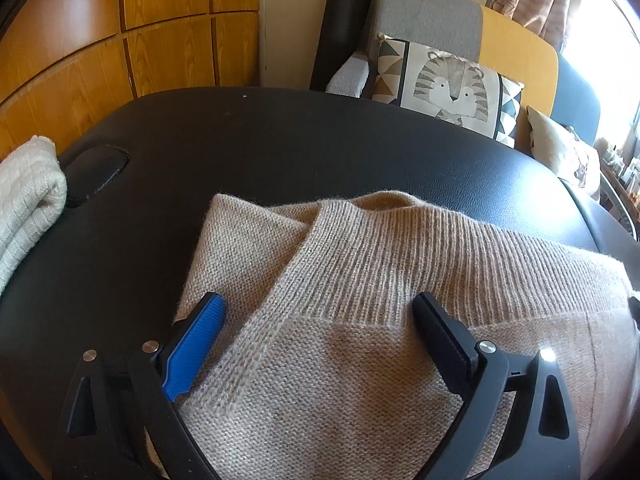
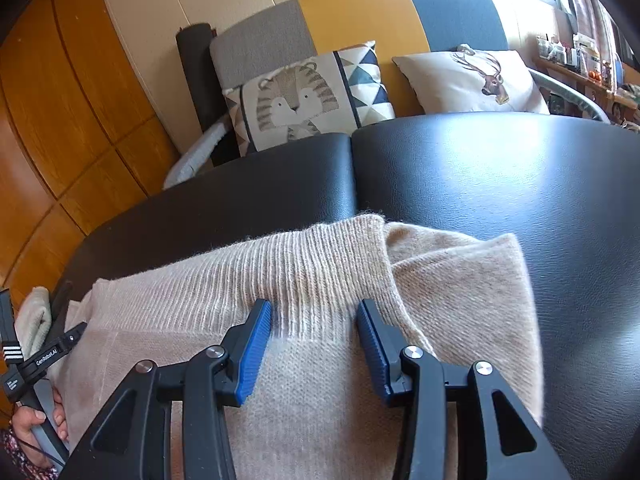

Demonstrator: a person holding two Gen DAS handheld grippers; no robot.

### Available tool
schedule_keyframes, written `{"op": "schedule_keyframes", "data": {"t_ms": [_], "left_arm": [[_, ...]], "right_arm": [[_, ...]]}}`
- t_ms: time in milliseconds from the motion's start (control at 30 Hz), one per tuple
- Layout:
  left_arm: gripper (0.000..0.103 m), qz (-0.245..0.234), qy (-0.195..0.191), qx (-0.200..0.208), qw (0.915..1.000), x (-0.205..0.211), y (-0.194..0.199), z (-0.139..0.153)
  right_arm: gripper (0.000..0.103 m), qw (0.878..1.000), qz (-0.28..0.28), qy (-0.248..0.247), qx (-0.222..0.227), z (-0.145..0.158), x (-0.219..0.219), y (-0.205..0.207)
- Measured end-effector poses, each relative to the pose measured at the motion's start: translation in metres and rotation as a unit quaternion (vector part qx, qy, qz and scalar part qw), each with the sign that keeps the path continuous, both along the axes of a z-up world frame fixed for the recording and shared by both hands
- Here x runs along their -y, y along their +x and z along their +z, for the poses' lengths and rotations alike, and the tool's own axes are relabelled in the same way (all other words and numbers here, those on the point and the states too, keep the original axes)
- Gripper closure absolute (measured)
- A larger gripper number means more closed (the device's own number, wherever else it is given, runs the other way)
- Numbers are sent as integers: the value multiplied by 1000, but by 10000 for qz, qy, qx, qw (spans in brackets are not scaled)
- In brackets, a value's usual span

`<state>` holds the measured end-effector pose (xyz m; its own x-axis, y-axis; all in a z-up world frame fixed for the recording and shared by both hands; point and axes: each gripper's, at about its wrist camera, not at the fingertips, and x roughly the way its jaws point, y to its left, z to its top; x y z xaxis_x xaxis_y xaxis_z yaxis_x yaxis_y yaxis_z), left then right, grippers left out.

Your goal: Fold clothes

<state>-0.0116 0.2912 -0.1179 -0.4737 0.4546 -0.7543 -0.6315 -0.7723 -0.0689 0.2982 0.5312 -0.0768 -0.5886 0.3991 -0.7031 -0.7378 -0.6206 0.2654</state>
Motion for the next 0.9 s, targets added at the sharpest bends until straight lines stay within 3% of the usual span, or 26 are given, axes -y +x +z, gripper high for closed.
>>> {"op": "schedule_keyframes", "data": {"t_ms": [67,167,233,367,467,567,700,900], "left_arm": [[6,-1,4,0,10000,0,-1,0],[5,-8,8,5,10000,0,-4,0],[5,-10,14,11,10000,0,-5,1],[5,-14,28,23,10000,1,-6,1],[5,-20,49,44,10000,1,-8,2],[5,-25,89,76,9999,3,-9,3],[5,-42,171,141,9997,5,-11,4],[5,-37,154,147,9998,4,-10,5]], "right_arm": [[59,9996,109,234,-65,12,18,1],[59,9969,704,248,-257,15,51,0],[59,9940,1047,293,-143,10,75,-4],[58,9871,1254,831,545,-7,105,-7],[58,9887,1222,792,363,-9,104,0],[58,9935,1073,369,58,-1,97,12],[58,9982,272,-26,-532,10,73,62],[58,9889,-934,-737,-886,4,28,146]]}}
